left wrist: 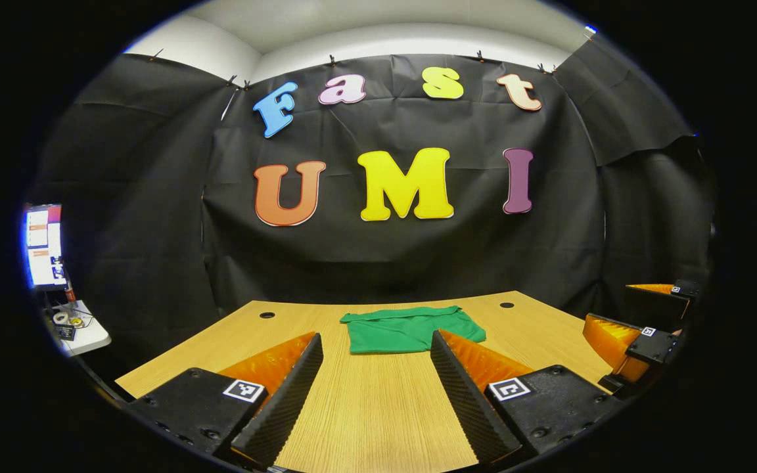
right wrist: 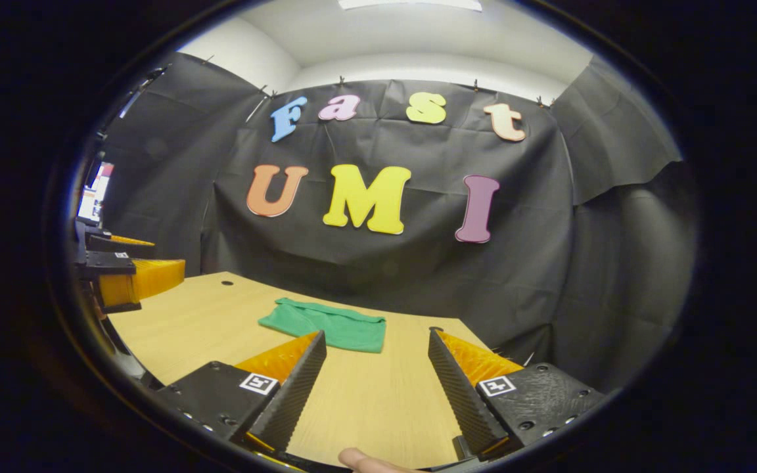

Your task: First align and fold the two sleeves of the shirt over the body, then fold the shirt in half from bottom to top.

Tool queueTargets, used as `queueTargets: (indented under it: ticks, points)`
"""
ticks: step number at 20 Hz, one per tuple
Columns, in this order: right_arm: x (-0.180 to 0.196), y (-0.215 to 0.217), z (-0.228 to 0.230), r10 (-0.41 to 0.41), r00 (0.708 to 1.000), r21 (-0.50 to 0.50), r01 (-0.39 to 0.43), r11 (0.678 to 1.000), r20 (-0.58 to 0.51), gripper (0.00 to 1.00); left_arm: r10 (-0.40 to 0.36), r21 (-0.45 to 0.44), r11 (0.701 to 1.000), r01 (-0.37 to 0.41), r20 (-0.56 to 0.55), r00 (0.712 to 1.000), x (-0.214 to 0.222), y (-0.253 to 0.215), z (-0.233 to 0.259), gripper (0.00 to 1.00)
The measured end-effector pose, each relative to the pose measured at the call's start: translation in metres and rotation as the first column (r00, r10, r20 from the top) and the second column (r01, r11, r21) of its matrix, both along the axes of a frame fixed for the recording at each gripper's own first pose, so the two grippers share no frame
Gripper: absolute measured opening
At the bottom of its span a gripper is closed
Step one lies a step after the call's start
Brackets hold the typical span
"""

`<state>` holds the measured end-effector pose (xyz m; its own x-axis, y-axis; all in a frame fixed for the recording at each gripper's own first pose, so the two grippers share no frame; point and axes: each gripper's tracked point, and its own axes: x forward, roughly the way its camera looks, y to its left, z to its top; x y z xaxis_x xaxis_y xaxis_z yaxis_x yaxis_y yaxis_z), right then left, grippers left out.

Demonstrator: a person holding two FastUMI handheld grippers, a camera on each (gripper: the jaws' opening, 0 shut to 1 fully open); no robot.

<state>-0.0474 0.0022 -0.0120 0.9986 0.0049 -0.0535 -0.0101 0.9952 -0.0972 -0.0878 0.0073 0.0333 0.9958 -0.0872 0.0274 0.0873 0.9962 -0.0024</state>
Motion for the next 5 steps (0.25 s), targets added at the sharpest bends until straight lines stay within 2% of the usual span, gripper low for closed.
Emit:
queueTargets:
  ticks: [5]
  points:
    - [0.0020,-0.0018,-0.0042,-0.001,1.000,0.002,0.001,1.000,-0.003,0.95,0.001,-0.001,1.000,-0.001,-0.017,1.000,0.0049,0.0006,-0.0058,1.00]
